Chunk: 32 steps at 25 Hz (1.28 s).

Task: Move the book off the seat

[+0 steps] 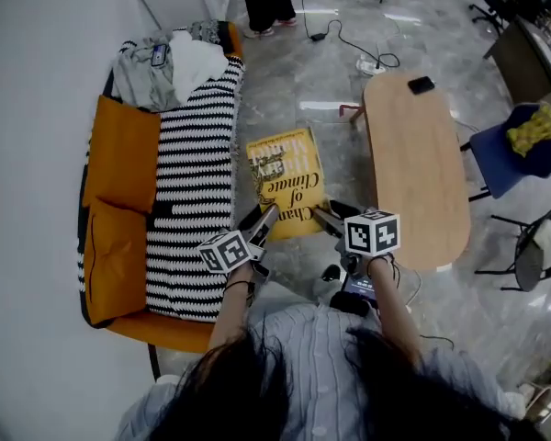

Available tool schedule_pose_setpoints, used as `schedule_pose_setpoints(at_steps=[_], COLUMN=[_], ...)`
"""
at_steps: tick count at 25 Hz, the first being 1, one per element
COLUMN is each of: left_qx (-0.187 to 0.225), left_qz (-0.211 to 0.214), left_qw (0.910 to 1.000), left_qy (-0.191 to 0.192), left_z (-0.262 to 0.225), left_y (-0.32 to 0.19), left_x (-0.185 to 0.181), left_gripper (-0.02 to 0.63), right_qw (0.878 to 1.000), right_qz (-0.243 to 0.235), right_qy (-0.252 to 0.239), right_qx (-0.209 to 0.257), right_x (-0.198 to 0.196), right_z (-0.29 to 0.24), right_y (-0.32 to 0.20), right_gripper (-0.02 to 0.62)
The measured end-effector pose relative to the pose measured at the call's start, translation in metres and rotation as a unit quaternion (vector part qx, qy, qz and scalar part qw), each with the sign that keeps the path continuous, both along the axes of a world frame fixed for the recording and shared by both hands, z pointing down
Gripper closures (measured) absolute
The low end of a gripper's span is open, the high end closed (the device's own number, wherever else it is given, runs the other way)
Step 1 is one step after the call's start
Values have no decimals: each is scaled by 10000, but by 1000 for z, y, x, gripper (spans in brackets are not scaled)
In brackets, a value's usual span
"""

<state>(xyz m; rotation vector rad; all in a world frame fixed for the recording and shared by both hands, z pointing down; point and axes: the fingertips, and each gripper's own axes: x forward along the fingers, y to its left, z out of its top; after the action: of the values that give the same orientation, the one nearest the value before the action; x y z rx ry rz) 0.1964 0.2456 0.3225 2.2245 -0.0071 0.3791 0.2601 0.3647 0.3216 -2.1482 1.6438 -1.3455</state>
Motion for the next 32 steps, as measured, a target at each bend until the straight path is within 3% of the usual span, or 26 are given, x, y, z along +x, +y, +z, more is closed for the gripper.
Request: schedule_pose_setpoints(at_steps=[11, 18, 25, 32], left_qx=[-100, -2, 86, 61], left_qz=[828, 1501, 2251, 3047], left_qw=[9965, 9885, 9736, 9507], left_qy=[-69, -195, -381, -576], left_z=[12, 13, 22, 46], left_y=[132, 184, 216, 258], left_x=[86, 117, 144, 181], left_gripper=[393, 393, 394, 395], right_qw=[9960, 9876, 9741, 9532], right_qz=[892, 1551, 2226, 2948], right_qy=[-17, -154, -374, -667], right_qx=[52, 166, 138, 4], right_x=[66, 80, 85, 99], right_z=[8, 13, 27, 52], right_y=[142, 198, 232, 274], right_gripper=[379, 380, 380, 379])
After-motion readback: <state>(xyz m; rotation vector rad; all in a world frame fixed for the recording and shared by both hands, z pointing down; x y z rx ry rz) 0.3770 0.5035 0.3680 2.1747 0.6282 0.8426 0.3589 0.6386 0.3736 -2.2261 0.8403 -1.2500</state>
